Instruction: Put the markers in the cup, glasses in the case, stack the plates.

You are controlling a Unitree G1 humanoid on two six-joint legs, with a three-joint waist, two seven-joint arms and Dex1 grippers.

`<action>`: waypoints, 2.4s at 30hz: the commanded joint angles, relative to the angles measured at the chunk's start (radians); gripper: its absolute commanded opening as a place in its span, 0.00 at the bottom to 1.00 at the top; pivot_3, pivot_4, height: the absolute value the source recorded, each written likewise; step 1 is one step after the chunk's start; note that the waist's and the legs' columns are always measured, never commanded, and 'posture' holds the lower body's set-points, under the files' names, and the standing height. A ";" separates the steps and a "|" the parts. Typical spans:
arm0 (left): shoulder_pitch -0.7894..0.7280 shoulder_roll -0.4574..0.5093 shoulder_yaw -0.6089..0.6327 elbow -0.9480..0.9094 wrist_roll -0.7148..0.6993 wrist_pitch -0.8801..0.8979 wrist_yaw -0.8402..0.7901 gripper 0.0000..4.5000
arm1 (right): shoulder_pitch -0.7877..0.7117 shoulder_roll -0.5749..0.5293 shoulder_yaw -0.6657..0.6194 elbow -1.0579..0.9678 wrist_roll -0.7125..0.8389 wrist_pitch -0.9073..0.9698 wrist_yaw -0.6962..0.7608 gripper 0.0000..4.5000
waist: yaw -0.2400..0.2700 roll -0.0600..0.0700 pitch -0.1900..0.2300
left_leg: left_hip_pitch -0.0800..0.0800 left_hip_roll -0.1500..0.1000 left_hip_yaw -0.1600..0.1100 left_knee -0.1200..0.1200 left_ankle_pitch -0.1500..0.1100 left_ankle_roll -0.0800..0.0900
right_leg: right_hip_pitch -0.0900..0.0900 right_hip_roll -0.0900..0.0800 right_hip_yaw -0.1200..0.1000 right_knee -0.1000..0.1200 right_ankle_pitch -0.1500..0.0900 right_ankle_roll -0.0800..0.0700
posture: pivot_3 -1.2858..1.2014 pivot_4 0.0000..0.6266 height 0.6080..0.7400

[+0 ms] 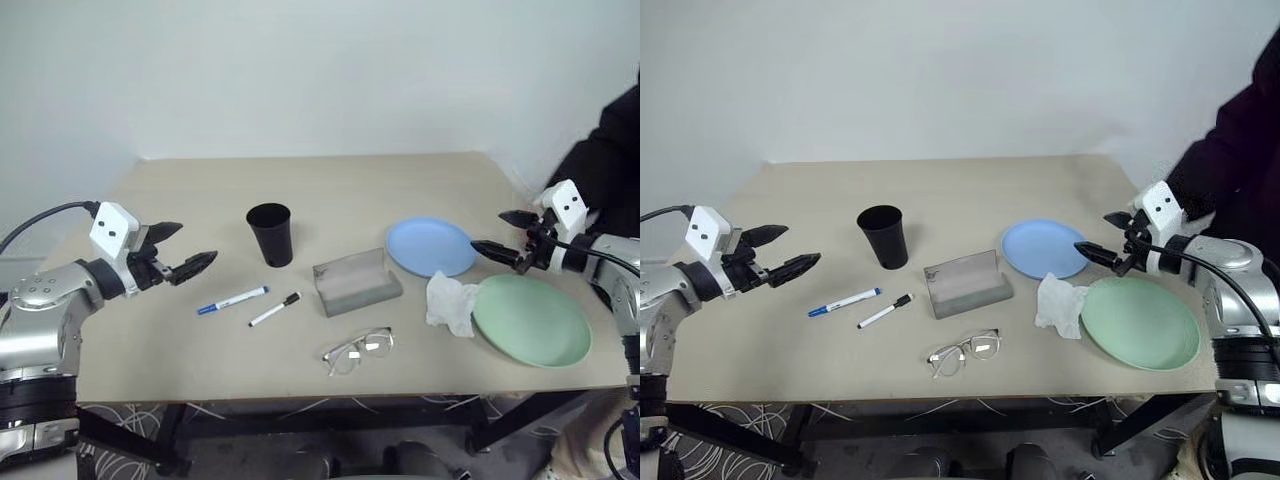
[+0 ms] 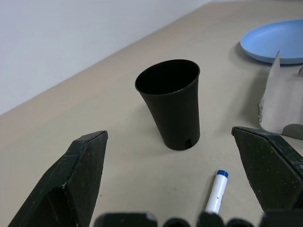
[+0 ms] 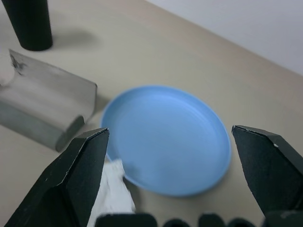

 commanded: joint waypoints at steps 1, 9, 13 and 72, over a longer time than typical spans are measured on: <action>-0.060 -0.004 -0.013 0.021 0.006 -0.034 -0.005 0.99 | 0.002 -0.026 -0.045 -0.065 0.014 0.003 -0.005 1.00 | 0.000 0.000 0.000 | 0.000 0.000 0.000 0.000 0.000 0.000 | 0.000 0.000 0.000 0.000 0.000 0.000 | 0.52 0.00 0.94; -0.103 -0.004 -0.041 0.065 0.016 -0.058 -0.025 0.99 | 0.050 -0.023 -0.079 -0.115 0.025 0.035 -0.031 1.00 | 0.000 0.000 0.000 | 0.000 0.002 0.002 0.001 -0.001 0.000 | 0.000 0.000 -0.001 -0.001 0.004 0.005 | 0.52 0.00 0.94; -0.099 0.009 -0.036 0.068 0.019 -0.059 -0.040 0.99 | 0.069 -0.027 -0.090 -0.119 0.028 0.038 -0.037 1.00 | 0.000 0.000 0.000 | 0.000 0.002 0.002 0.001 -0.001 0.000 | 0.000 0.000 -0.001 -0.001 0.004 0.005 | 0.52 0.00 0.94; 0.229 0.077 0.039 -0.277 -0.181 0.013 -0.278 1.00 | 0.166 -0.150 -0.077 0.327 0.020 0.340 0.049 0.39 | -0.009 0.005 0.002 | -0.003 0.066 0.089 0.014 -0.007 0.003 | 0.000 0.000 -0.015 -0.006 0.002 0.003 | 0.52 0.00 0.94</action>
